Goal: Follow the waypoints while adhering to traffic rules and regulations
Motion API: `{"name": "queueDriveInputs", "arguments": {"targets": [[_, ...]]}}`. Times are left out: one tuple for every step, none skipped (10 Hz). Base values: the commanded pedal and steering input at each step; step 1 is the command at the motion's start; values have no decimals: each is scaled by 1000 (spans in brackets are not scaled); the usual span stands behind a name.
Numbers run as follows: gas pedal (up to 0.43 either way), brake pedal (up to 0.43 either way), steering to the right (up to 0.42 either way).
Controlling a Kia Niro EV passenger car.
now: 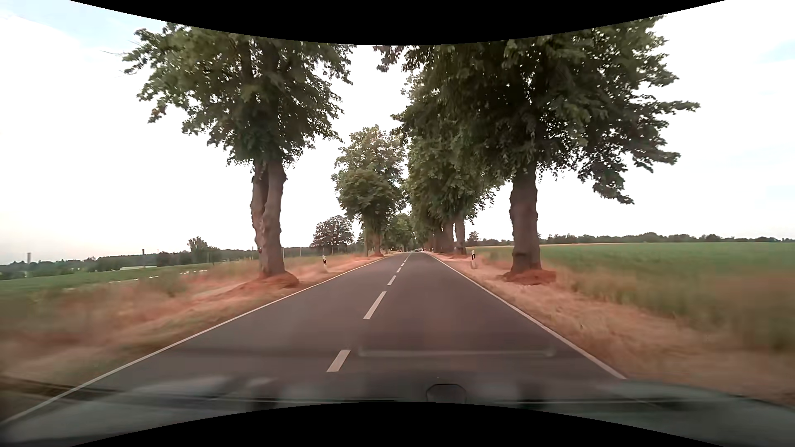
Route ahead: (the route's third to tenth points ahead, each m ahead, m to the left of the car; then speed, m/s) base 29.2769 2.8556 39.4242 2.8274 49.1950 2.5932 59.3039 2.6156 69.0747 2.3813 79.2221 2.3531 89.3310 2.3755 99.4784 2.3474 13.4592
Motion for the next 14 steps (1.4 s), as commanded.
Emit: {"name": "queueDriveInputs", "arguments": {"targets": [[220,0,-3],[220,0,-2],[220,0,-2],[228,0,-2],[240,0,-2],[248,0,-2],[248,0,-2],[248,0,-2],[248,0,-2],[248,0,-2],[260,0,-2],[268,0,-2],[268,0,-2],[280,0,-2]]}}
